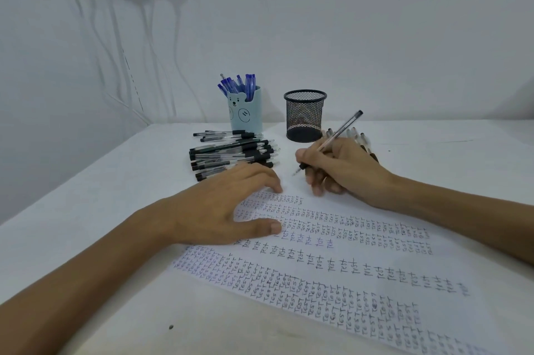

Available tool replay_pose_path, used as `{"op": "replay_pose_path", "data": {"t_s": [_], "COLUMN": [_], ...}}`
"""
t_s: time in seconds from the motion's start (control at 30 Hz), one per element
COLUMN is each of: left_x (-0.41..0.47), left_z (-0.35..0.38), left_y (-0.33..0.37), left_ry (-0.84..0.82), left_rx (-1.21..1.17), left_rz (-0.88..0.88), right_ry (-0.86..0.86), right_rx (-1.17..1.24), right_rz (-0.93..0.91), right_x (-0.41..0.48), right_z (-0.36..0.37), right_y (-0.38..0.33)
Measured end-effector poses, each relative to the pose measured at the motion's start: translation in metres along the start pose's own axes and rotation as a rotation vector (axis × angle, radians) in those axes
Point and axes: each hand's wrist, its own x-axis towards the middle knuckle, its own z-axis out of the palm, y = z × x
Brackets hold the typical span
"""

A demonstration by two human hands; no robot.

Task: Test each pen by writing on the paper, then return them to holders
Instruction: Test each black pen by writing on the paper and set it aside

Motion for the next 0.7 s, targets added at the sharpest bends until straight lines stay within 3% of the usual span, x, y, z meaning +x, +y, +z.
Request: {"op": "replay_pose_path", "data": {"t_s": [0.2,0.7], "left_x": [-0.004,0.0], "left_z": [-0.004,0.0], "left_y": [-0.004,0.002], "left_ry": [-0.018,-0.018], "left_rx": [-0.013,-0.042], "left_rz": [0.011,0.092], "right_ry": [-0.101,-0.094], "right_rx": [0.034,-0.192], "right_rz": [0.076,-0.123], "right_x": [-0.007,-0.014], "right_z": [0.005,0.007], "right_y": [-0.007,-0.002]}}
